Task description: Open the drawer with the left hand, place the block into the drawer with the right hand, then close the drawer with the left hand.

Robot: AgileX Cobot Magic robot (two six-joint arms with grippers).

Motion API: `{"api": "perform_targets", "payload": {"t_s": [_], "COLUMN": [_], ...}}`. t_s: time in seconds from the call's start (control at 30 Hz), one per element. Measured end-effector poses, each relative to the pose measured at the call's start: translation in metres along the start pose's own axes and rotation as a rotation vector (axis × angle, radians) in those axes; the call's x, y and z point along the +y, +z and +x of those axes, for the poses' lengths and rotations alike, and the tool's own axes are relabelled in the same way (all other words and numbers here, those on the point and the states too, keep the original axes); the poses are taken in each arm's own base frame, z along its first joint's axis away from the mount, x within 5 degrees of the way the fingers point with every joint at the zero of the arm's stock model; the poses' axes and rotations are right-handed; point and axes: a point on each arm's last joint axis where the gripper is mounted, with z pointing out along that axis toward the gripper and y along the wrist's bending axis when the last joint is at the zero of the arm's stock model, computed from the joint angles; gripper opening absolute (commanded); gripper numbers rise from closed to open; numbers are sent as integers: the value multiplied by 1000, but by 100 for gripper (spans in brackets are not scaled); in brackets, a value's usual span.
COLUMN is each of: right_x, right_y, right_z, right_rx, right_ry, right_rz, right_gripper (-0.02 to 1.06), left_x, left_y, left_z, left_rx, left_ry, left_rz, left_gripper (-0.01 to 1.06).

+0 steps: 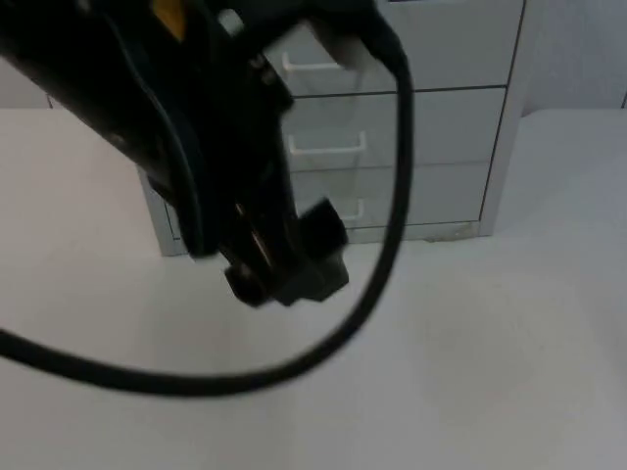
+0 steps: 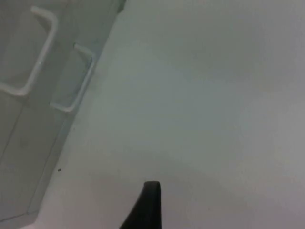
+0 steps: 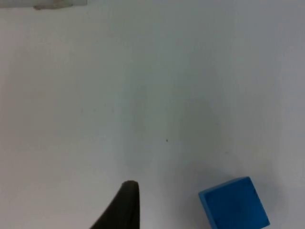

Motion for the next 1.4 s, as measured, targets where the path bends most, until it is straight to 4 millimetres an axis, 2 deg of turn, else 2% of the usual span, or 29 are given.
{"api": "perform_targets", "payload": {"t_s": [0.03, 0.17, 0.27, 0.37, 0.4, 0.47, 0.53, 0.6, 0.7, 0.8, 0.9, 1.2, 1.4], "right_x": [0, 0, 0, 0, 0, 0, 0, 0, 0, 0, 0, 0, 0], "right_y": [0, 0, 0, 0, 0, 0, 0, 0, 0, 0, 0, 0, 1], "right_z": [0, 0, 0, 0, 0, 0, 0, 0, 0, 0, 0, -1, -1], "right_rx": [0, 0, 0, 0, 0, 0, 0, -2, -2, -5, -5, -5, -12], "right_ry": [0, -1, -2, -2, -2, -2, -2, -2, -2, -2, -2, 2, 13], "right_rz": [0, 1, 3, 3, 3, 3, 3, 3, 3, 3, 3, 3, 4], "right_gripper": [105, 105, 105, 105, 105, 105, 105, 105, 105, 105, 105, 105, 105], "left_x": [0, -5, -4, -3, -3, -2, -2, -2, -1, 0, 3, 19, 26], "left_y": [0, 28, 39, 50, 55, 64, 68, 75, 84, 98, 109, 164, 186], "left_z": [0, 3, 5, 8, 8, 9, 9, 7, 4, 0, -4, -14, -12], "left_rx": [0, 94, 127, 159, 166, 171, 166, 142, 99, 97, 112, 214, 274], "left_ry": [0, 123, 160, 194, 209, 230, 239, 257, 294, 345, 358, 426, 481], "left_rz": [0, -27, -36, -41, -44, -46, -48, -54, -70, -83, -93, -198, -268], "left_gripper": [84, 84, 82, 67, 67, 52, 48, 50, 62, 67, 67, 67, 67]}}
